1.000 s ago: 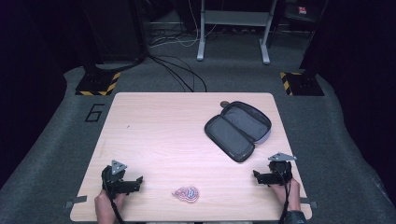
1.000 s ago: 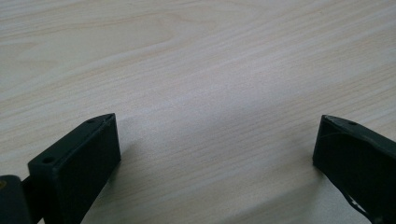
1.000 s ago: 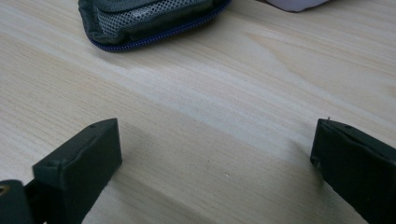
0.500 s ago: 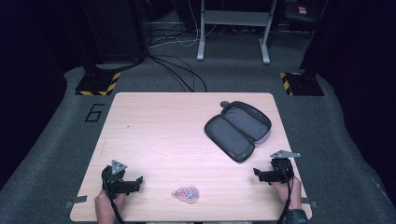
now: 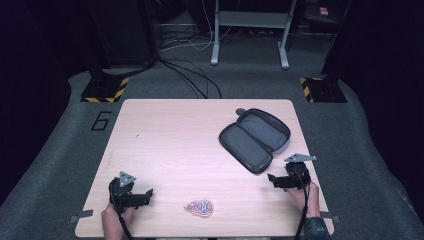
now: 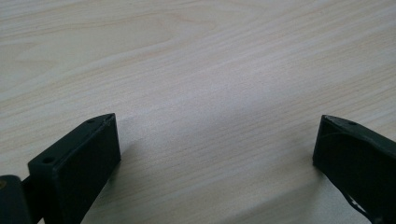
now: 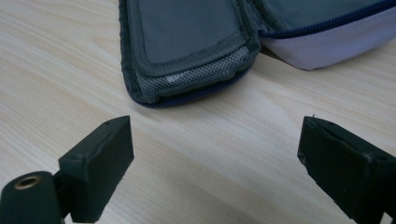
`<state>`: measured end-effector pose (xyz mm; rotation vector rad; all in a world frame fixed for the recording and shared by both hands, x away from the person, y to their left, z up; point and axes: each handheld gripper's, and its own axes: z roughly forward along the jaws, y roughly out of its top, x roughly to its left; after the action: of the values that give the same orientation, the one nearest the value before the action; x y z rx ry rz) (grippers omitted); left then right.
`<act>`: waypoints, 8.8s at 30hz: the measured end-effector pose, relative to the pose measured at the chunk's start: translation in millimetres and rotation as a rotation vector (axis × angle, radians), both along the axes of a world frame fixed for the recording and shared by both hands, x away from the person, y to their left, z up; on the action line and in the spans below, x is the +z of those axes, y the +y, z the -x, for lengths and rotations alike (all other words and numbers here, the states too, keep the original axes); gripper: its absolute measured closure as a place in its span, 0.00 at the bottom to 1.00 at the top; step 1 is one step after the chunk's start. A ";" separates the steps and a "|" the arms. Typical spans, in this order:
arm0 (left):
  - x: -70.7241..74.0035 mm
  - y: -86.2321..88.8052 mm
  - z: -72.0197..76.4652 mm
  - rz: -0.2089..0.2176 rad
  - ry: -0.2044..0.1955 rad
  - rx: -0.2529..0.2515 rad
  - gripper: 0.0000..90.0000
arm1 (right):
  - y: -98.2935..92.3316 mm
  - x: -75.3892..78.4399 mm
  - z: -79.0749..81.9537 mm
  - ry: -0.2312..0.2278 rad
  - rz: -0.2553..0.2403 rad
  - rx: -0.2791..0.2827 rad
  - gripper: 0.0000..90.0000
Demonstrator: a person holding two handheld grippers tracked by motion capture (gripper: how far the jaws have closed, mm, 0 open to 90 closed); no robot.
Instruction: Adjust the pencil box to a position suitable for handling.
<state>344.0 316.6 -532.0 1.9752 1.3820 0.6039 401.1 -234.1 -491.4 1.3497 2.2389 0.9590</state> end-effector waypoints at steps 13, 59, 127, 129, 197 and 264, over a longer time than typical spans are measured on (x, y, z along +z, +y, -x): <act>-0.3 -0.1 0.0 0.002 -0.004 0.000 0.01 | 12.3 9.9 -23.2 0.001 0.025 -0.008 0.37; 0.1 0.2 0.0 -0.001 0.001 -0.002 0.01 | 32.6 5.0 -57.0 0.073 -0.036 -0.045 0.85; -0.1 0.0 0.0 0.001 -0.001 0.000 0.01 | -18.0 20.6 -87.1 0.098 -0.088 -0.226 0.87; 0.0 0.0 0.0 0.000 -0.001 0.000 0.01 | -16.9 19.7 -84.9 0.109 -0.096 -0.224 0.87; -0.3 -0.2 0.1 0.002 -0.005 0.001 0.01 | 15.3 20.4 -79.9 0.142 -0.106 -0.087 0.93; -0.1 -0.1 0.1 0.001 -0.001 0.000 0.01 | 26.7 14.0 -90.2 0.113 -0.097 -0.094 0.94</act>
<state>343.9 316.6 -532.0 1.9738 1.3809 0.6042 491.4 -207.4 -477.4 1.5734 2.2133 0.9930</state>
